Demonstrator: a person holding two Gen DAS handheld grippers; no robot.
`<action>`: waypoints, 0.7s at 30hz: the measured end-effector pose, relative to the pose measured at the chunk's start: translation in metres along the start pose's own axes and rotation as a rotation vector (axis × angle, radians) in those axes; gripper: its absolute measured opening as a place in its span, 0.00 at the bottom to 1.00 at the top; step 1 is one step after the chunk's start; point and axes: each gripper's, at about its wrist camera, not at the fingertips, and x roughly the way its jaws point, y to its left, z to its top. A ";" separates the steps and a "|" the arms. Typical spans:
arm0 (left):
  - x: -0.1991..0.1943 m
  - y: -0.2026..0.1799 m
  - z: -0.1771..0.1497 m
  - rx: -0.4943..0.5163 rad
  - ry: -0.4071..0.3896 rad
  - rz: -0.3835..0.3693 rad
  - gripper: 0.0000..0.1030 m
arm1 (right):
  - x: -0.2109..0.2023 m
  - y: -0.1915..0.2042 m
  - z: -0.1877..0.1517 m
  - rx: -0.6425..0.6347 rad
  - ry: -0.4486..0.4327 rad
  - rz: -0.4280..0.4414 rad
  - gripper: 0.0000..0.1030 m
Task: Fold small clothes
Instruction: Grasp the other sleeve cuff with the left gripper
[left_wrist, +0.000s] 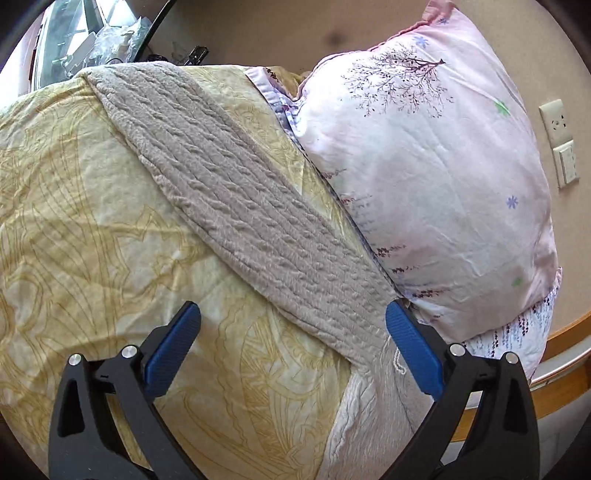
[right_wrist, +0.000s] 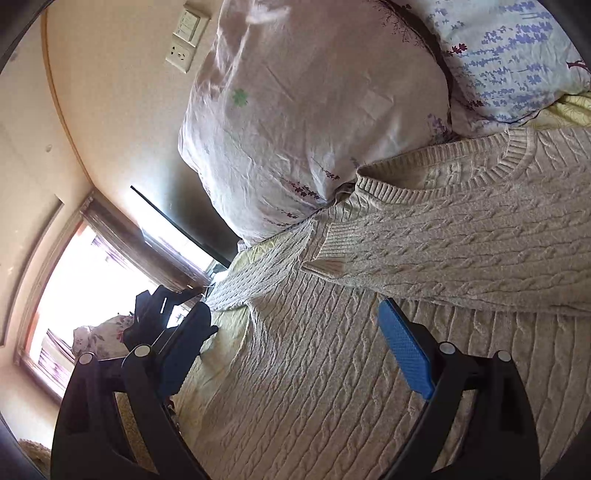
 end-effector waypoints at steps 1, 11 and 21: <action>0.002 0.000 0.005 -0.021 0.014 -0.001 0.97 | 0.000 -0.001 0.000 0.006 -0.001 0.000 0.91; 0.026 0.016 0.033 -0.227 0.049 -0.075 0.55 | -0.004 -0.006 0.000 0.030 -0.001 0.001 0.91; 0.017 0.038 0.038 -0.326 -0.054 -0.058 0.25 | -0.009 0.003 0.000 0.006 -0.006 0.019 0.92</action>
